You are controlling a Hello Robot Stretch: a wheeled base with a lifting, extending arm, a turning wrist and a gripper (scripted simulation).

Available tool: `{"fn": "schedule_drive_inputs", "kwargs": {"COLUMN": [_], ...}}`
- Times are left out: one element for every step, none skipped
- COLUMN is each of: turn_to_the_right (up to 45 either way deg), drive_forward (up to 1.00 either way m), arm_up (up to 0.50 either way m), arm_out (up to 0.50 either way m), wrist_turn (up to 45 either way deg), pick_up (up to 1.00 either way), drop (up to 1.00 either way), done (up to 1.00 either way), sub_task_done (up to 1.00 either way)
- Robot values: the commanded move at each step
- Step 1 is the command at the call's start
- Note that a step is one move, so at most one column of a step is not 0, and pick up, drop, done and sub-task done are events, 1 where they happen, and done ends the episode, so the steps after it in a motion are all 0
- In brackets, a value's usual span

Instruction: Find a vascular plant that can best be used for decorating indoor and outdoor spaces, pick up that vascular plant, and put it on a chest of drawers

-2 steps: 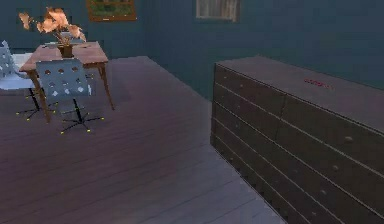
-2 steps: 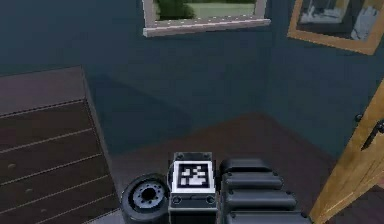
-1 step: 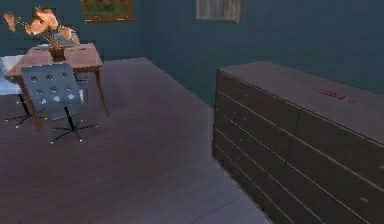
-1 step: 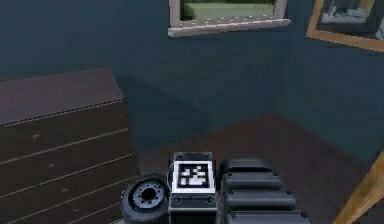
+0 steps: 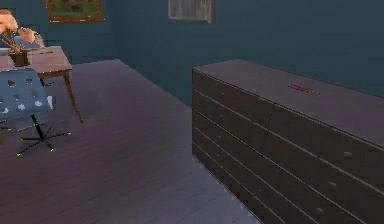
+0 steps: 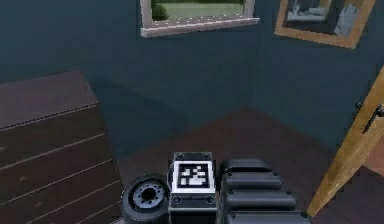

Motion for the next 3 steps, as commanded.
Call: {"fn": "schedule_drive_inputs", "kwargs": {"turn_to_the_right": [0.0,-45.0,-18.0], "drive_forward": [0.75,0.0,0.0], "arm_up": [0.0,0.0,0.0], "arm_out": [0.0,0.0,0.0], "wrist_turn": [0.0,0.0,0.0], "pick_up": [0.0,0.0,0.0], "drop": [0.0,0.0,0.0], "done": [0.0,0.0,0.0], "sub_task_done": [0.0,0.0,0.0]}}
